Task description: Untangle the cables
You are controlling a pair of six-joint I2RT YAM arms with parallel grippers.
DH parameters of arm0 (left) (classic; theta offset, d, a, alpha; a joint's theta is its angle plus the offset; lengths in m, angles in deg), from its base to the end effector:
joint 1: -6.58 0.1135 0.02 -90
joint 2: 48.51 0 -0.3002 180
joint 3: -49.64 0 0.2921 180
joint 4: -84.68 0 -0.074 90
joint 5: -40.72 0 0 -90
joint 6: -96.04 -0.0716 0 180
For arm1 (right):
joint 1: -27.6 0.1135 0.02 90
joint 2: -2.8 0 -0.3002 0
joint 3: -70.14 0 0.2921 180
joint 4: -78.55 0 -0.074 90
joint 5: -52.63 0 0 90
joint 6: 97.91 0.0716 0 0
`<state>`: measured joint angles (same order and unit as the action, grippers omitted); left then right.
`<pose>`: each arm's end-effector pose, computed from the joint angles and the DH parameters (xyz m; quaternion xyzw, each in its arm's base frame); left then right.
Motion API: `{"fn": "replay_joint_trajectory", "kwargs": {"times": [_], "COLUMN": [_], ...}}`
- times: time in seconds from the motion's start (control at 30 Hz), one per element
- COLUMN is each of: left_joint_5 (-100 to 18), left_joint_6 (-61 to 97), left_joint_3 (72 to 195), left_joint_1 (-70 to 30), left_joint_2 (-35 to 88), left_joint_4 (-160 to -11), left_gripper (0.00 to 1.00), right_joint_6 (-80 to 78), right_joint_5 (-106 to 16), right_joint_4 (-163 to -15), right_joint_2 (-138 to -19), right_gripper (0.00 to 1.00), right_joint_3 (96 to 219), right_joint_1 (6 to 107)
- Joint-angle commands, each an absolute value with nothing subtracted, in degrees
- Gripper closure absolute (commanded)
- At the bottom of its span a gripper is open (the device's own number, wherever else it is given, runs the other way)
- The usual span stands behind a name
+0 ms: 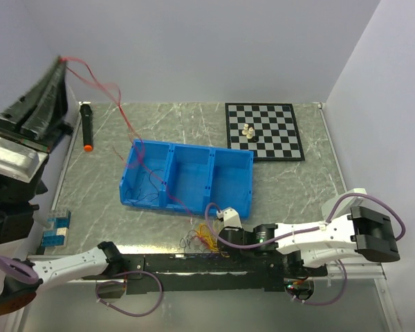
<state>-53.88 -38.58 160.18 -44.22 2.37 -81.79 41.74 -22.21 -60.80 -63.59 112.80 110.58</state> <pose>0.0543 -0.0575 0.7033 0.2511 0.2787 -0.0350 0.9263 0.0466 0.2250 0.1420 -0.2492 0.9344 0.1496 0.2061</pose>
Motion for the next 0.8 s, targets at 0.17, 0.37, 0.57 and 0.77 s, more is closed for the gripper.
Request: {"fn": "replay_joint_trajectory", "kwargs": {"times": [0.17,0.37,0.57,0.77], "left_joint_5": [-52.8,-50.4,-54.4,-57.8], "left_joint_6": [-45.0,-43.7,-36.7,-35.2], "left_joint_3": [167.7,162.0,160.0,153.4], "left_joint_1": [-44.1,-44.1,-44.1,-44.1], "left_joint_2": [11.8,10.6,10.6,10.0], "left_joint_4": [-104.7,-102.3,-99.0,-97.9], "left_gripper": [0.99,0.99,0.99,0.99], "right_joint_6": [41.4,41.5,41.0,39.9], "right_joint_5": [-24.0,-23.7,-22.9,-21.8], "right_joint_4": [-60.0,-61.0,-61.7,-63.6], "right_joint_2": [-66.6,-63.9,-58.9,-52.7], "right_gripper": [1.00,1.00,1.00,1.00], "right_joint_3": [114.4,112.6,111.1,109.3], "right_joint_1": [110.4,110.4,110.4,110.4]}}
